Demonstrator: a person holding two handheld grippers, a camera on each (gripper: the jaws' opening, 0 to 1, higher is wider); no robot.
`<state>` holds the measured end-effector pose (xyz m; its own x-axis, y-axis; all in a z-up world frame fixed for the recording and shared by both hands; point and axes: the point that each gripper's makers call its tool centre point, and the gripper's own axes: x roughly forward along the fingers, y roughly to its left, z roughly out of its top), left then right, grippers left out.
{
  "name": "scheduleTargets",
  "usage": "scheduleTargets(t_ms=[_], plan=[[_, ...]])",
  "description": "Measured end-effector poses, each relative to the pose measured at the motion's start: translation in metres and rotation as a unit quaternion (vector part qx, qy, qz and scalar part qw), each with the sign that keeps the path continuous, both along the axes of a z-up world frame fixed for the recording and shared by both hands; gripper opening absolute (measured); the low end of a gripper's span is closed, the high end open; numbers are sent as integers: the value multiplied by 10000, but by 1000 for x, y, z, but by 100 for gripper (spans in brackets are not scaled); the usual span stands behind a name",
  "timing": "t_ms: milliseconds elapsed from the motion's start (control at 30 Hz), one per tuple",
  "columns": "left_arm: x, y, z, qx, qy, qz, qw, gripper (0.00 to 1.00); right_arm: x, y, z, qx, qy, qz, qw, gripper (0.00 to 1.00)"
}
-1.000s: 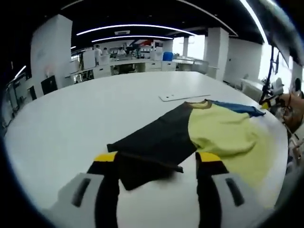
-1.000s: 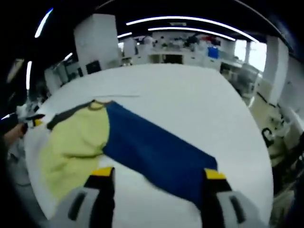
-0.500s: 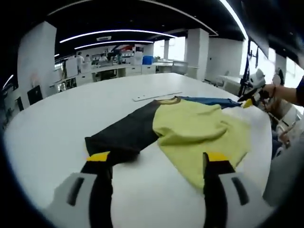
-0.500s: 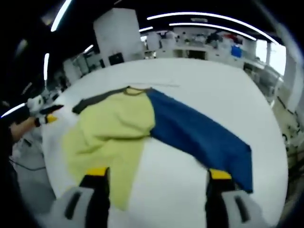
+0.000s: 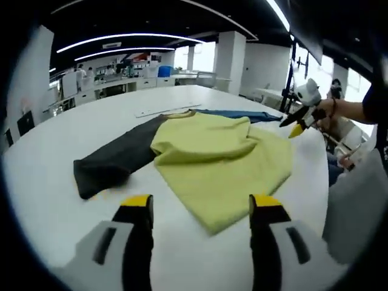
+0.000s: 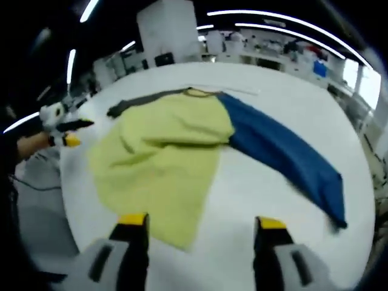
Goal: Fold the garment on the visible template until the final outline fits inside the template.
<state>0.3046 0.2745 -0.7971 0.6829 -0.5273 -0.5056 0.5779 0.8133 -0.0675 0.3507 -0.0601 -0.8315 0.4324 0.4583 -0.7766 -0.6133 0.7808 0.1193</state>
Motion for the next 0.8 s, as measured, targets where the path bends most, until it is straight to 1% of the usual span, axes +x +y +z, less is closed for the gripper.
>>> scheduleTargets(t_ms=[100,133,200,267,333,400,467,533,600,633,667,700,767,800], plan=[[-3,-2,-9,67,82,-46,9999,56,-2,0,-1,-87,-82,58,9999,62],[-6,-1,-16,176,170,-104,9996,55,-3,0,-1,-101,-89,76,9999,60],[-8,1,-29,229,235,-147,9994,51,-5,1,-4,-132,-64,126,9998,58],[-9,4,-33,257,263,-163,9992,48,-11,5,-5,-131,-18,145,9998,55],[-9,5,-37,275,331,-131,9990,45,-12,6,-7,-121,-40,167,9998,52],[-7,7,-43,279,402,-112,9987,38,-14,7,-9,-144,-22,153,9998,47],[-5,7,-43,296,370,-98,9988,31,-16,6,-10,-160,22,76,9998,40],[-4,8,-44,224,412,-62,9989,27,-16,6,-10,-129,25,29,9999,34],[-5,10,-45,76,580,137,9982,24,-15,6,-10,-132,18,-15,9999,30],[-6,11,-46,40,621,166,9979,22,-15,5,-11,-142,28,-27,9999,26],[-5,10,-45,-16,585,160,9982,19,-16,5,-11,-157,59,-61,9998,23],[-6,10,-45,-3,611,151,9980,17,-18,5,-11,-158,70,-74,9998,20],[-8,12,-46,-29,670,148,9976,14,-17,4,-13,-155,101,-99,9998,17],[-10,9,-45,-37,693,143,9975,12,-18,4,-14,-156,127,-104,9997,15]])
